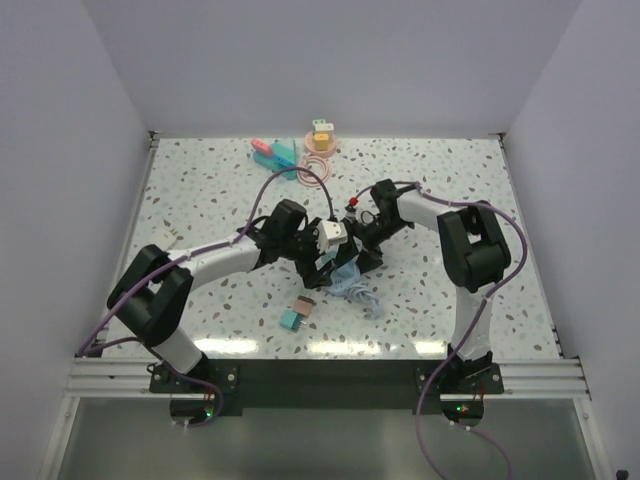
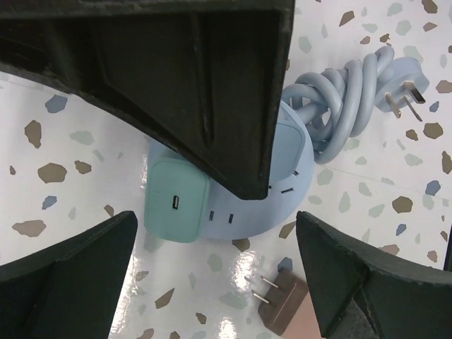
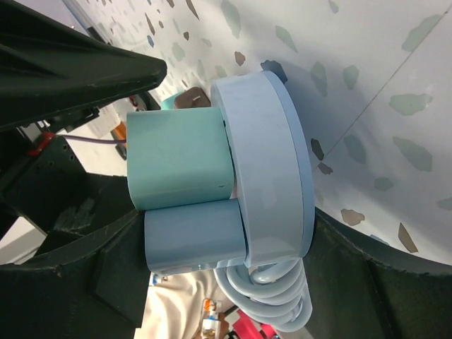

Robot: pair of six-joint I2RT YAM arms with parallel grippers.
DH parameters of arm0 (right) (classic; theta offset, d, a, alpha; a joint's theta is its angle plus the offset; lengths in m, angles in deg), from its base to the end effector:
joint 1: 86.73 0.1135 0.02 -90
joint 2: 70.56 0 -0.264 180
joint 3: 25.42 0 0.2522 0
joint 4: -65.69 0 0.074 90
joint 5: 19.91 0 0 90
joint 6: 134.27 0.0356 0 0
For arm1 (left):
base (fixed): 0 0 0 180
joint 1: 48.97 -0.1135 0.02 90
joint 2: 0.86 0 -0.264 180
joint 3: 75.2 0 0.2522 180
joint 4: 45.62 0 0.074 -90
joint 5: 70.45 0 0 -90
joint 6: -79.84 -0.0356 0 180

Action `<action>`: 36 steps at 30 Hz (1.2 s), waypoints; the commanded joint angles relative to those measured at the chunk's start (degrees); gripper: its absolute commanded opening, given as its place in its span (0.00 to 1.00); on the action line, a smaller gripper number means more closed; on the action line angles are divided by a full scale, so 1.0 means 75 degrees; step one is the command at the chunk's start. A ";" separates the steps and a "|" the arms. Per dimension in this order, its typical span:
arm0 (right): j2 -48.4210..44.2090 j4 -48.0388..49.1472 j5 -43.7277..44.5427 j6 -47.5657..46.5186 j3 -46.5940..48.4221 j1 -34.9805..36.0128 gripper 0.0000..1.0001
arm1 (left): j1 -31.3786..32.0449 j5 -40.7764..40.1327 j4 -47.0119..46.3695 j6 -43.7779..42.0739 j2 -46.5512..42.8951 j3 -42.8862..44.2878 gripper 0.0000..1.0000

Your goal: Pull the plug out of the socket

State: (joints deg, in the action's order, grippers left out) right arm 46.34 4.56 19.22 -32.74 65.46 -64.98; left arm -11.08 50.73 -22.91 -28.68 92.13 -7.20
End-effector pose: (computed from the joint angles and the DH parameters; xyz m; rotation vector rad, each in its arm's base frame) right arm 0.3342 0.1631 0.1420 0.2689 -2.6531 -1.2340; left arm 0.2512 -0.2188 0.1933 1.3536 1.9794 -0.8109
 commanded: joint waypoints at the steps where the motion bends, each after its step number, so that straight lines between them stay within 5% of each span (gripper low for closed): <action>1: 0.0022 0.0106 0.1440 -0.0283 -0.0334 0.0192 0.00 | -0.0036 -0.0090 -0.0466 -0.0249 -0.0129 0.0292 1.00; 5: -0.0048 0.0118 0.1322 -0.0342 -0.0357 0.0298 0.00 | -0.0106 0.0061 -0.0572 -0.0237 -0.0106 0.0233 0.97; 14: -0.0013 0.0106 0.0924 -0.0459 -0.0275 0.0392 0.00 | -0.0095 0.1069 -0.0619 -0.0097 0.0374 0.0257 0.70; 17: 0.0034 0.0082 0.0924 -0.0471 -0.0240 0.0392 0.00 | -0.0106 0.1187 -0.0526 -0.0050 0.0398 0.0280 0.52; 20: 0.0151 0.0001 0.1029 -0.0447 -0.0193 0.0392 0.00 | -0.0107 0.0988 -0.0338 -0.0143 0.0352 0.0292 0.19; 24: 0.0245 -0.0070 0.1368 -0.0424 -0.0181 0.0392 0.00 | -0.0118 0.0602 -0.0373 -0.0097 0.0141 0.0175 0.00; 36: 0.0479 0.0211 0.2986 0.0044 -0.0708 0.0392 0.00 | -0.0915 0.0120 0.0458 0.0173 -0.0691 0.0913 0.00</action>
State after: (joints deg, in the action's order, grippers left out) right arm 46.10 6.65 19.30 -33.16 64.20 -61.65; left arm -13.61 54.23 -19.33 -29.56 94.04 -5.38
